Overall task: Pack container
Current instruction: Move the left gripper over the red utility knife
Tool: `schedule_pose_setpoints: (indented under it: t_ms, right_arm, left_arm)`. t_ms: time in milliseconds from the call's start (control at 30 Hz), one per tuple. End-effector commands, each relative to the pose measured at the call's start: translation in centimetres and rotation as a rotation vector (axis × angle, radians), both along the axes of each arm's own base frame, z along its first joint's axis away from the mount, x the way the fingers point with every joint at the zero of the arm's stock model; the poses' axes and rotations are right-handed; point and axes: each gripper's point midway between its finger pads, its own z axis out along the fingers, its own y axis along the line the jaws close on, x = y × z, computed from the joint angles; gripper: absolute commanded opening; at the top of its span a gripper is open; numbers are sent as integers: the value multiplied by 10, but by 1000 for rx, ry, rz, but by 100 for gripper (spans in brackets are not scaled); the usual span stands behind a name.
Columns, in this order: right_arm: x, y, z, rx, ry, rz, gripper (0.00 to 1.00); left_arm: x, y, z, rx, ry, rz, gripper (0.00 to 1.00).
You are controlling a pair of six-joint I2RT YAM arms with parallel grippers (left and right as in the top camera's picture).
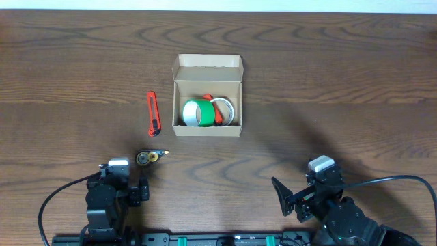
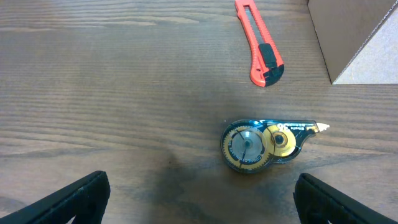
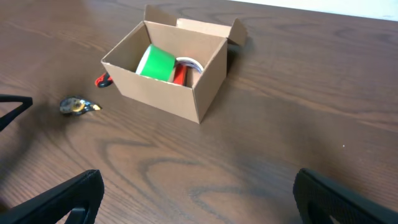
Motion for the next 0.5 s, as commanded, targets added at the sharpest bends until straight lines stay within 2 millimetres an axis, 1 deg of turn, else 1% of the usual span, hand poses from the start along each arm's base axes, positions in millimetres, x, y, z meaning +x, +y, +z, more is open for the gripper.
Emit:
schedule_pose_setpoints:
  t_ms: [0,200,233,267,333,467]
  right_arm:
    - [2,-3,0,4,-5,-24,99]
    - [2,-3,0,4,-5,-24,99]
    - [2,-3,0,4,-5,-24,99]
    - [2,-3,0,4,-5,-24,99]
    - [2,-3,0,4,-5,-24,99]
    - [2,-3,0,4,-5,-24,99]
  left_arm:
    - [0,4,-4,-6,6,27,95]
    - [0,4,-4,-6,6,27,95]
    - [-1,8,-4,34,9,34,96]
    - [-2,19,-4,114,18,60,95]
    - [-4,33,-7,193,52,103,95]
    - [-7,36,-17,211,164,110,95]
